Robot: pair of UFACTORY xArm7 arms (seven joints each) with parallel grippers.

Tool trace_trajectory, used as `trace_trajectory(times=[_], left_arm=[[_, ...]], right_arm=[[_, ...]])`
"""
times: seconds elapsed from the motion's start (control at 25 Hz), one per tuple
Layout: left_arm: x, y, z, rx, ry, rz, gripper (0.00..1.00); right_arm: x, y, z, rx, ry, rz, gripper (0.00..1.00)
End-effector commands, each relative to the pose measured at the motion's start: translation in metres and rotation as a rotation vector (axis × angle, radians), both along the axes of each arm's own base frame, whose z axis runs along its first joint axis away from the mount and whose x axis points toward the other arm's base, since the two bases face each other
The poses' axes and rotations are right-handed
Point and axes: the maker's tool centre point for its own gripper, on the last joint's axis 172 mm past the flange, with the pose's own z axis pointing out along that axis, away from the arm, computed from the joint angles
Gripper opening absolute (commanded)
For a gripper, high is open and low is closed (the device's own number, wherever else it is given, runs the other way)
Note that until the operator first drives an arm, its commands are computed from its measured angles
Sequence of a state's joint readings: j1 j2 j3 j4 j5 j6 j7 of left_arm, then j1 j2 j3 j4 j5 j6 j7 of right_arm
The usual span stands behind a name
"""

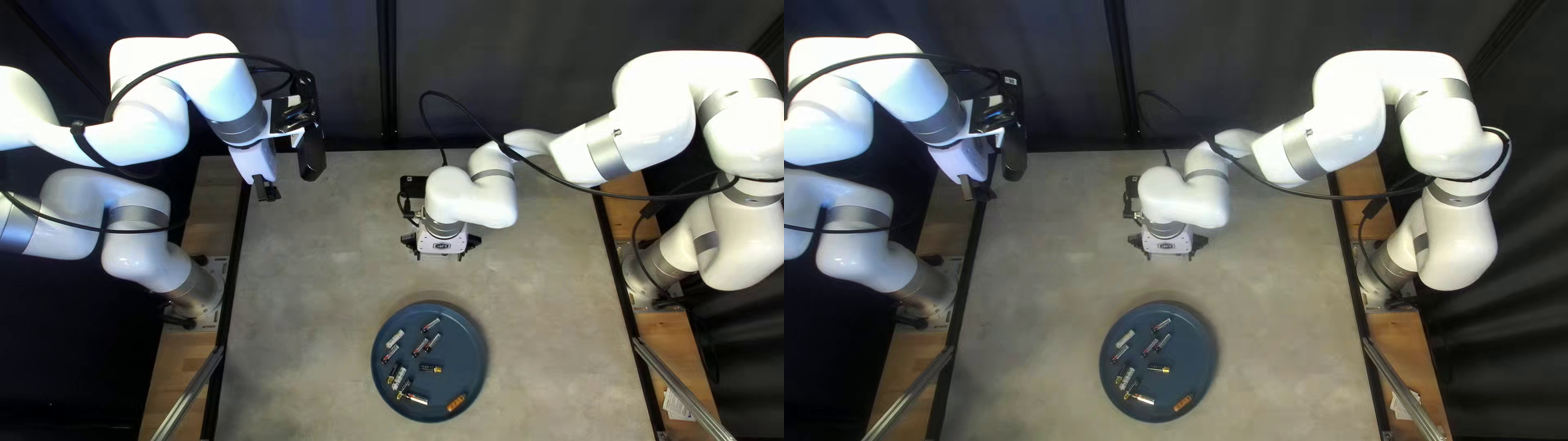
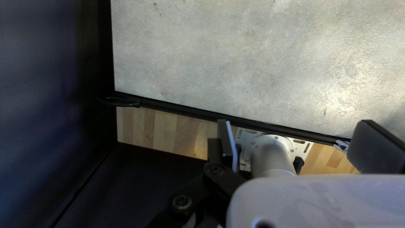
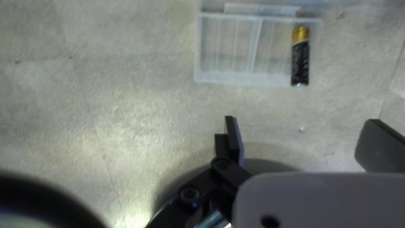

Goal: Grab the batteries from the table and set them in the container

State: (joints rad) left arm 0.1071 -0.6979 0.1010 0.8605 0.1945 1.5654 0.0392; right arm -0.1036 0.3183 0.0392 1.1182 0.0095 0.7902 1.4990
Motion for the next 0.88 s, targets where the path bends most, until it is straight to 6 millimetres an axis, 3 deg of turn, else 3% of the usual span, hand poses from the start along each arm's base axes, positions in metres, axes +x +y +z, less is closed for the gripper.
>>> trace_trajectory(times=[0.04,0.48,0.88], left_arm=[[0.000,0.000,0.000,0.000,0.000,0.000,1.00],[0.000,0.000,0.000,0.000,0.000,0.000,1.00],[0.000,0.000,0.000,0.000,0.000,0.000,1.00]], right_arm=[[0.005,-0.002,-0.004,0.014,-0.016,0.002,0.00],[0.000,-0.005,-0.008,0.008,-0.021,-0.007,0.00],[-0.021,-0.012,-0.015,-0.006,-0.004,-0.024,0.00]])
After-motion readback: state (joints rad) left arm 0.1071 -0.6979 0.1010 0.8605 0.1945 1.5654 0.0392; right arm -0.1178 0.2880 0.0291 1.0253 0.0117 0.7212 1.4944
